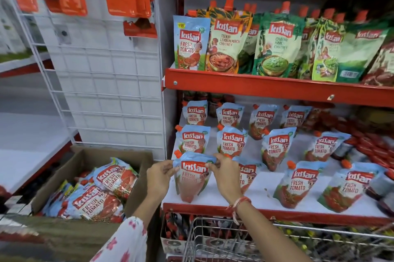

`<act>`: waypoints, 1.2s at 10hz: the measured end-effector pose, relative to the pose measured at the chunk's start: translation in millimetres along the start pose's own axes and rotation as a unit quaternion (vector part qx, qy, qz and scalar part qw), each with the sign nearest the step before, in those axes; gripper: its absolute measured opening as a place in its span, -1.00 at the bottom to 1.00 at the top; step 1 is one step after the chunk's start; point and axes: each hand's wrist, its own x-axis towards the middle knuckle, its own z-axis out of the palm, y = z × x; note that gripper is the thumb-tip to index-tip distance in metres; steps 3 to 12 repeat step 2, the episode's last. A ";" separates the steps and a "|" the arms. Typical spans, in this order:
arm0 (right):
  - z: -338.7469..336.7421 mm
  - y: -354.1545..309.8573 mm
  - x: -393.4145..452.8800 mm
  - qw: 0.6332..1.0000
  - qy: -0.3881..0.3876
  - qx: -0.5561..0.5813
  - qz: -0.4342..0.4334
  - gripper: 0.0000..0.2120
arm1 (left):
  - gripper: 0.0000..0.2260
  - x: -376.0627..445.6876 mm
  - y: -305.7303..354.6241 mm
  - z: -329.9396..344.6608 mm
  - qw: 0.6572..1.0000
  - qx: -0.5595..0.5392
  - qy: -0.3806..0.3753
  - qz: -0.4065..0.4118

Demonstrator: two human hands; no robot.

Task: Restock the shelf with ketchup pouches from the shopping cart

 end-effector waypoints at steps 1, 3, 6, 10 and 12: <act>-1.6 0.4 0.0 0.998 -0.015 -0.039 -0.038 -0.69 | -0.85 1.1 3.8 0.4 1.000 0.024 -0.019 -0.003; -10.3 -1.8 -1.7 0.998 -0.020 -0.024 -0.055 -0.62 | -0.72 -1.5 7.3 0.5 0.999 0.043 -0.014 0.002; -10.3 -1.8 -1.7 0.998 -0.020 -0.024 -0.055 -0.62 | -0.72 -1.5 7.3 0.5 0.999 0.043 -0.014 0.002; -10.3 -1.8 -1.7 0.998 -0.020 -0.024 -0.055 -0.62 | -0.72 -1.5 7.3 0.5 0.999 0.043 -0.014 0.002; -10.3 -1.8 -1.7 0.998 -0.020 -0.024 -0.055 -0.62 | -0.72 -1.5 7.3 0.5 0.999 0.043 -0.014 0.002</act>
